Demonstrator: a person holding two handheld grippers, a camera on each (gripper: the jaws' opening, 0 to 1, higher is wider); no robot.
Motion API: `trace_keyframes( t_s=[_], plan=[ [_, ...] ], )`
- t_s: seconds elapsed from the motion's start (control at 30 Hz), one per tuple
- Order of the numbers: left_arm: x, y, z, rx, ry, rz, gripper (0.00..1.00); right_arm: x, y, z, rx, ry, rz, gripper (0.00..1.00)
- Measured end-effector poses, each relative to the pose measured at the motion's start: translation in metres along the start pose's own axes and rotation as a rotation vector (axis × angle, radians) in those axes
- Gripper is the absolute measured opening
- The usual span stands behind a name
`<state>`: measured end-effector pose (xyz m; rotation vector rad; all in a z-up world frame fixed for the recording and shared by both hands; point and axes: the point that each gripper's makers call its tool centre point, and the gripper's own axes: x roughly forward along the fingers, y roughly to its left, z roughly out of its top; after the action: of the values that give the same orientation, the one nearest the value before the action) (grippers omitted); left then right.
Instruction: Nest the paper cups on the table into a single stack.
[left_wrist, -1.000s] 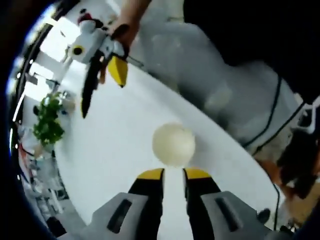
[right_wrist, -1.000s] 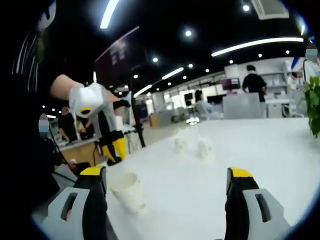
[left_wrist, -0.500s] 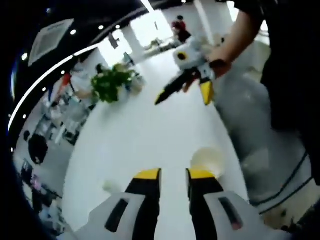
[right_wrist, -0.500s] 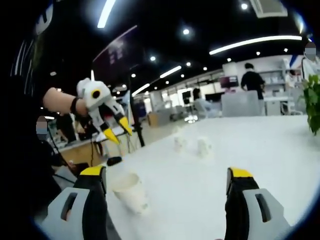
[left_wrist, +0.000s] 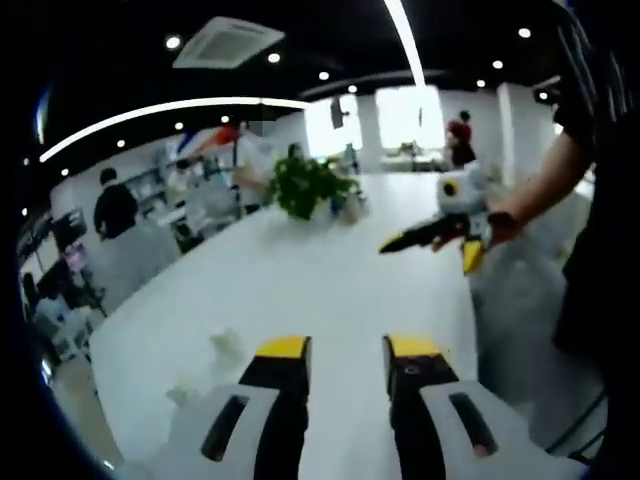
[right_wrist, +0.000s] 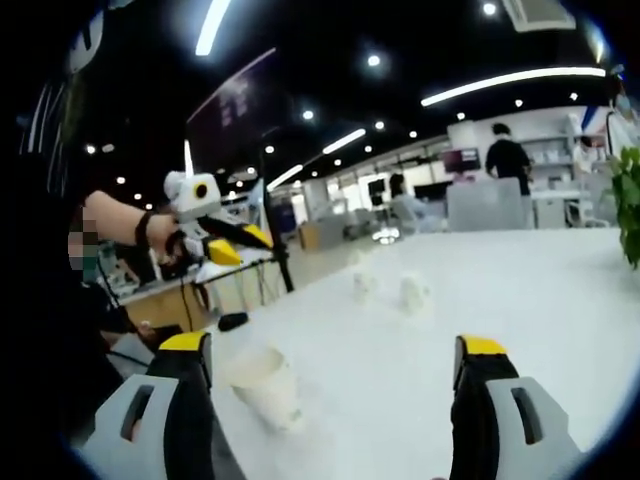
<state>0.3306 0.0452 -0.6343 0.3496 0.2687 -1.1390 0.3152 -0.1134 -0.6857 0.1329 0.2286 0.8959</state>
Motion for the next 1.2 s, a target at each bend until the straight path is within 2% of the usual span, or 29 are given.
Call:
trace_keyframes(
  t_s=[0.03, 0.13, 0.17, 0.23, 0.37, 0.47, 0.57, 0.77, 0.83, 0.9, 0.97, 1.03, 1.1, 1.2],
  plan=[
    [-0.001, 0.000, 0.002, -0.023, -0.023, 0.010, 0.32, 0.001, 0.000, 0.001, -0.002, -0.001, 0.000, 1.00],
    [-0.005, 0.002, -0.002, -0.071, -0.041, 0.048, 0.46, 0.003, 0.000, 0.003, -0.009, 0.005, 0.003, 1.00],
    [-0.006, 0.003, -0.008, -0.080, -0.025, 0.068, 0.49, 0.004, 0.000, 0.003, -0.009, 0.010, 0.004, 1.00],
    [-0.008, 0.003, -0.012, -0.099, -0.035, 0.084, 0.58, 0.005, -0.001, 0.002, -0.010, 0.014, 0.007, 1.00],
    [-0.011, 0.006, -0.020, -0.177, -0.063, 0.132, 0.78, 0.008, -0.001, -0.001, -0.002, 0.027, 0.011, 1.00],
    [-0.014, 0.011, -0.024, -0.196, -0.073, 0.171, 0.95, 0.010, 0.001, -0.002, -0.001, 0.032, 0.019, 1.00],
    [-0.016, 0.011, -0.022, -0.236, -0.095, 0.179, 0.99, 0.013, 0.003, 0.000, -0.009, 0.026, 0.035, 1.00],
    [-0.018, 0.015, -0.021, -0.258, -0.132, 0.193, 0.99, 0.022, 0.000, -0.001, -0.016, 0.051, 0.045, 1.00],
    [-0.018, 0.013, -0.023, -0.228, -0.109, 0.195, 0.99, 0.026, -0.001, 0.000, -0.013, 0.050, 0.051, 1.00],
    [-0.018, 0.012, -0.022, -0.193, -0.116, 0.193, 0.99, 0.031, -0.001, 0.002, -0.004, 0.040, 0.066, 1.00],
    [-0.017, 0.011, -0.023, -0.165, -0.106, 0.197, 0.99, 0.040, -0.007, 0.000, -0.035, 0.073, 0.074, 1.00],
    [-0.015, 0.010, -0.025, -0.181, -0.098, 0.195, 0.99, 0.053, -0.016, 0.001, -0.056, 0.090, 0.083, 1.00],
    [-0.015, 0.010, -0.028, -0.162, -0.091, 0.209, 0.99, 0.068, -0.026, 0.002, -0.113, 0.118, 0.095, 1.00],
    [-0.012, 0.007, -0.032, -0.176, -0.093, 0.204, 0.99, 0.098, -0.048, 0.009, -0.129, 0.114, 0.070, 1.00]
  ],
)
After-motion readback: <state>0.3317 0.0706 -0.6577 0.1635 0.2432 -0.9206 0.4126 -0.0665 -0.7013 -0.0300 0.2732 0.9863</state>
